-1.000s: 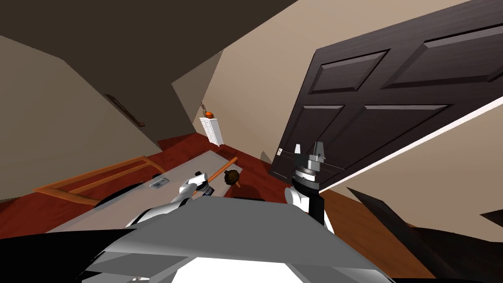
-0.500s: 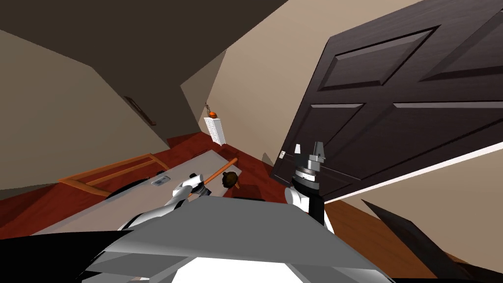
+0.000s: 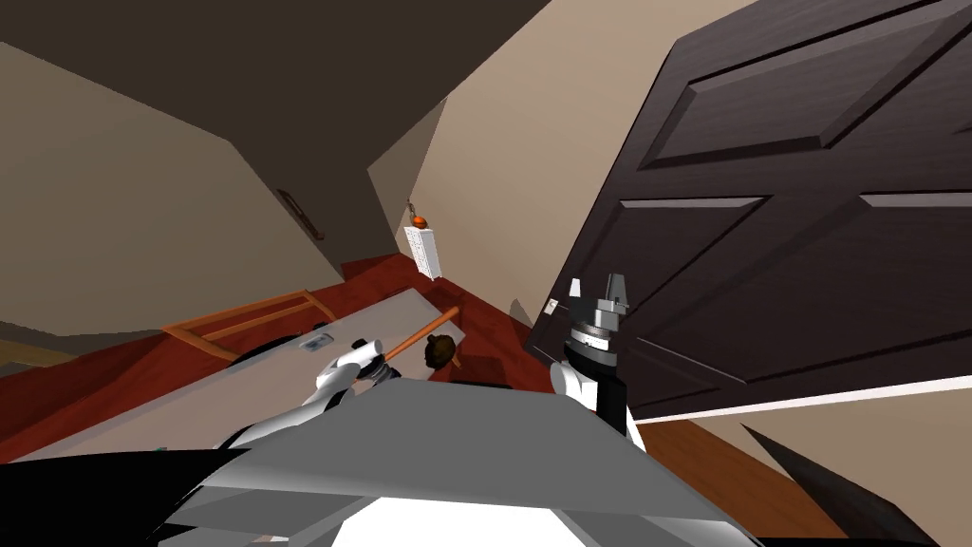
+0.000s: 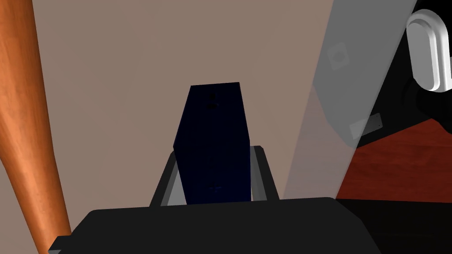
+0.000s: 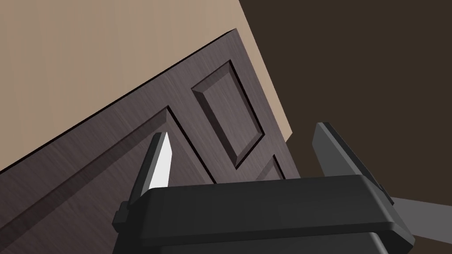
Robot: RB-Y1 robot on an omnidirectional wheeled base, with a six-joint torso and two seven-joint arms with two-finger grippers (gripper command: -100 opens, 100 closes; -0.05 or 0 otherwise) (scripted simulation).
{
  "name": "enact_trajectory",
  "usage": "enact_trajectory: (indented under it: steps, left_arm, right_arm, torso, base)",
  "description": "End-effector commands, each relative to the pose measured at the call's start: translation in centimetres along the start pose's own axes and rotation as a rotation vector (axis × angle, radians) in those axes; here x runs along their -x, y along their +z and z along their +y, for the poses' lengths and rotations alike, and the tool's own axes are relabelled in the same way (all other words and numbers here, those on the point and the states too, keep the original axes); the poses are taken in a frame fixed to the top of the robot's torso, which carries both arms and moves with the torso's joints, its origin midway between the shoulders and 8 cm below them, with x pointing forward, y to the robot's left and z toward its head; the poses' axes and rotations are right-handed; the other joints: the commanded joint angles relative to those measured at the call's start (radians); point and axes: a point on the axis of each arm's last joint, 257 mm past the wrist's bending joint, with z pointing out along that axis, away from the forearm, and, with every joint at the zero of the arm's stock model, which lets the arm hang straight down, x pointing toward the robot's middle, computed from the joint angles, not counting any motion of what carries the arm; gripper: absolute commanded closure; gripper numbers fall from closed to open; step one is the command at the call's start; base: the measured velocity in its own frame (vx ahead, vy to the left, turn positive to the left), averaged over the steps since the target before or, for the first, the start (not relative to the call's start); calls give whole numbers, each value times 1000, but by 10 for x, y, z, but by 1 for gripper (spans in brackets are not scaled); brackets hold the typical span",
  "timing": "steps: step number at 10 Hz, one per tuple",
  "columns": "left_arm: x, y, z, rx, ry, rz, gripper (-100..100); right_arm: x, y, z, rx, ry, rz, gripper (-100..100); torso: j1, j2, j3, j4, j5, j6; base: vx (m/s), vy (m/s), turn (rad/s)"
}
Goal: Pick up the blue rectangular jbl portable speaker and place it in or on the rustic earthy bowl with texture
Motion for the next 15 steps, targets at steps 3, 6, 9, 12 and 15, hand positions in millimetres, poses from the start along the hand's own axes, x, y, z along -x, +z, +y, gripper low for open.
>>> enact_trajectory:
  steps: [3, 6, 9, 12, 15]
  left_arm:
    - [19, -5, -10, -4, 41, 4, 100]
    - [35, -10, -18, -9, 78, 7, 100]
    - [36, -9, -18, -9, 114, 5, 100]
    - [31, -21, -25, -6, 108, 18, 100]
    - [25, -37, -35, -2, 95, 35, 100]
  right_arm:
    - [0, 0, 0, 0, 0, 0, 0]
    - [0, 0, 0, 0, 0, 0, 0]
    - [0, 0, 0, 0, 0, 0, 0]
    - [0, 0, 0, 0, 0, 0, 0]
    - [0, 0, 0, 0, 0, 0, 0]
  torso:
    - [5, 4, 3, 1, 1, 1]
    - [1, 2, 2, 1, 0, 2]
    - [0, 3, 2, 1, 0, 2]
    - [4, 5, 3, 2, 0, 1]
    - [1, 6, 4, 2, 0, 0]
  base:
    - [39, -39, 75]
    - [91, -95, 121]
    - [50, -76, 53]
    - [7, -37, -20]
    - [10, -77, -23]
